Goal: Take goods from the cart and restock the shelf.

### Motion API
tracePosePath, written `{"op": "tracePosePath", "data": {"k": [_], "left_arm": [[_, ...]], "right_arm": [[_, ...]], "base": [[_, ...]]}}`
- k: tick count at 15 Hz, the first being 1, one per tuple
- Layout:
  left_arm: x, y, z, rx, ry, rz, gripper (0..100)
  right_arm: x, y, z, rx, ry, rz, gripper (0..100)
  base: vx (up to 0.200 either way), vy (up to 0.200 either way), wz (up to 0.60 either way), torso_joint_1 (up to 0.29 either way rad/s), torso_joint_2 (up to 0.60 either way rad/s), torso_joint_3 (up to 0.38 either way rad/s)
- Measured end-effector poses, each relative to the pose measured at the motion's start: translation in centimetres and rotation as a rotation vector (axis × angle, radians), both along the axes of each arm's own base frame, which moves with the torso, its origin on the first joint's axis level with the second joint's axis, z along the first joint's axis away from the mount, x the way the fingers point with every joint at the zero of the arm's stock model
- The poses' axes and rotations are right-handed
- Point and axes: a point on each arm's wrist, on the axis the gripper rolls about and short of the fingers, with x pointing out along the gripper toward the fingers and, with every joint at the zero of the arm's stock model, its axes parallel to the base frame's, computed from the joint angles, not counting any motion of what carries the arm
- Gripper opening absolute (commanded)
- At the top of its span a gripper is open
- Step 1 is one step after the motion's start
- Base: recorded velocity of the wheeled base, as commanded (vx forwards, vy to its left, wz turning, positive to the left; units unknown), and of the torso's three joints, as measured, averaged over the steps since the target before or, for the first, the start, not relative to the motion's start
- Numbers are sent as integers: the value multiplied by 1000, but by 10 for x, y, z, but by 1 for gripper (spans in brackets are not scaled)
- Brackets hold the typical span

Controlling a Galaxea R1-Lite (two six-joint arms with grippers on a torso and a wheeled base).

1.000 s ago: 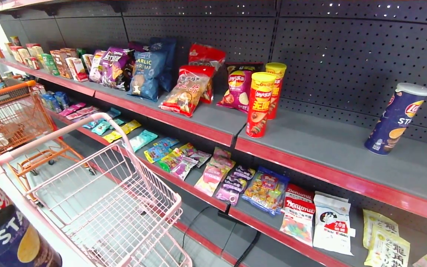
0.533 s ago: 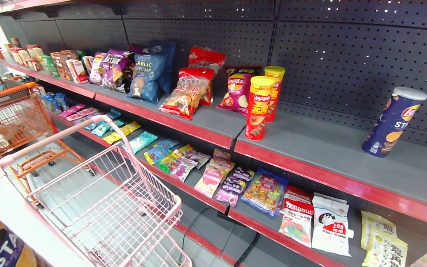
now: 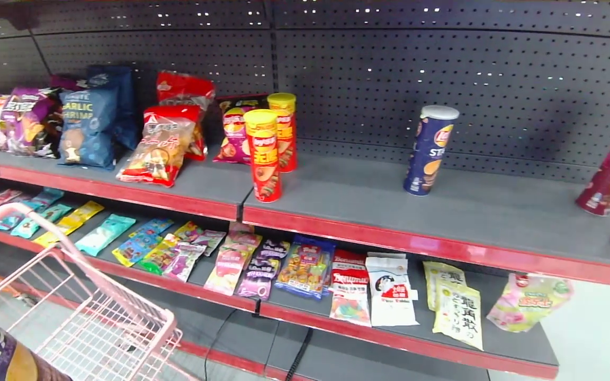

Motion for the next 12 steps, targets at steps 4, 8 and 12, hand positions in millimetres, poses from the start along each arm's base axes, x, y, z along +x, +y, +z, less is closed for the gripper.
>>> {"op": "tracePosePath", "data": {"k": [4, 8, 12], "left_arm": [[-1, 1, 1, 41, -17, 28, 0], [-1, 1, 0, 69, -21, 47, 0], [-2, 1, -1, 69, -24, 47, 0]], "right_arm": [[0, 0, 0, 0, 0, 0, 100], [0, 0, 0, -2, -1, 0, 100], [0, 0, 0, -2, 0, 0, 100]], "base": [[0, 0, -300, 4, 2, 1], [100, 0, 0, 2, 0, 2], [200, 0, 0, -5, -5, 4]]}}
